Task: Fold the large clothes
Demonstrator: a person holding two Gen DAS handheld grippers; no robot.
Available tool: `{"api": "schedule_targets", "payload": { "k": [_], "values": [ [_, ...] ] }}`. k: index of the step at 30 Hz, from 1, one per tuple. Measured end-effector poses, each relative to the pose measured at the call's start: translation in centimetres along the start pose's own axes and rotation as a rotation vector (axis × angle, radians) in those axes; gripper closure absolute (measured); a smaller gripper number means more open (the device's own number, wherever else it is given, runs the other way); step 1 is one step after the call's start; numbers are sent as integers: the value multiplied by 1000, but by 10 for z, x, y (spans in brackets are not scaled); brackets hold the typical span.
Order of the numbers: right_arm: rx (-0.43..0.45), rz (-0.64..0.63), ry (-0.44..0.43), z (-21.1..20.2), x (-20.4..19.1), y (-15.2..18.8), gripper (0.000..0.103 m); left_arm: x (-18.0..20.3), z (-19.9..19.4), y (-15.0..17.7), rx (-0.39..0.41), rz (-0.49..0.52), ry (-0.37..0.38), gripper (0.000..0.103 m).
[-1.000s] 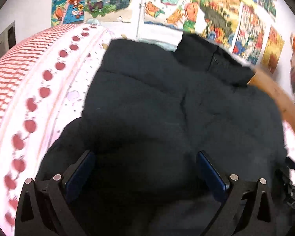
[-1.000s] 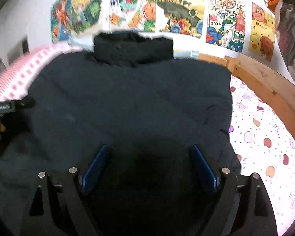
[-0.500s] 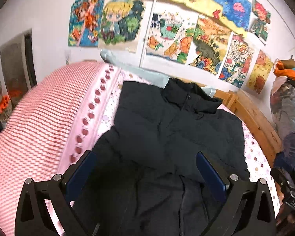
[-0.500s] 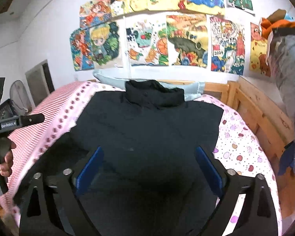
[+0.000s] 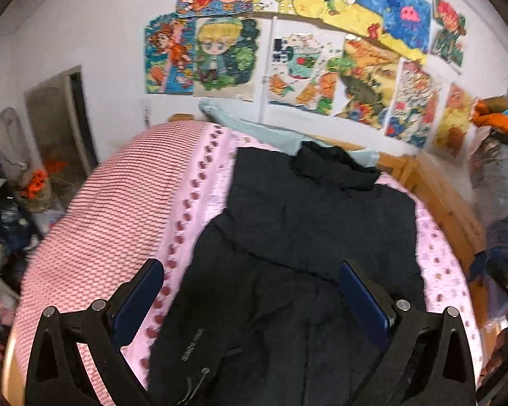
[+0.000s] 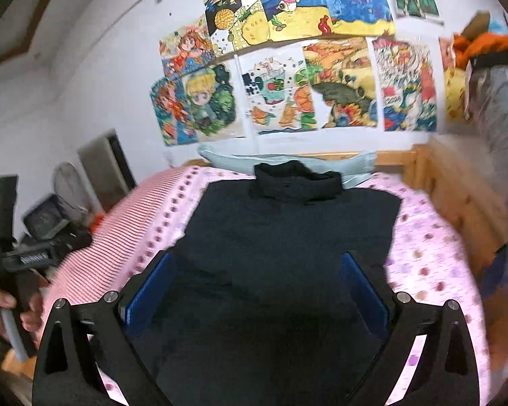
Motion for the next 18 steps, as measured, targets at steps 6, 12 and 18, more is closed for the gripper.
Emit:
{"api": "schedule_targets", "payload": {
  "k": [6, 12, 18],
  "values": [
    [8, 58, -9, 7, 19, 9, 6, 7, -23, -5, -4, -25, -58, 0],
    [-13, 67, -13, 15, 35, 20, 6, 26, -12, 3, 14, -54, -33, 0],
    [-16, 42, 44, 34, 60, 17, 6, 47, 41, 1, 72, -46, 8, 0]
  ]
}}
Point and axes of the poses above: each gripper's, at about its wrist camera, not at the fingertips, and z roughly the way its jaws point, x to its right, y to its underside, the point moved 10 cm from there along z, roughly the way its jaws point, and after that the axes turned 11 degrees about x, right-handed, at the moved point
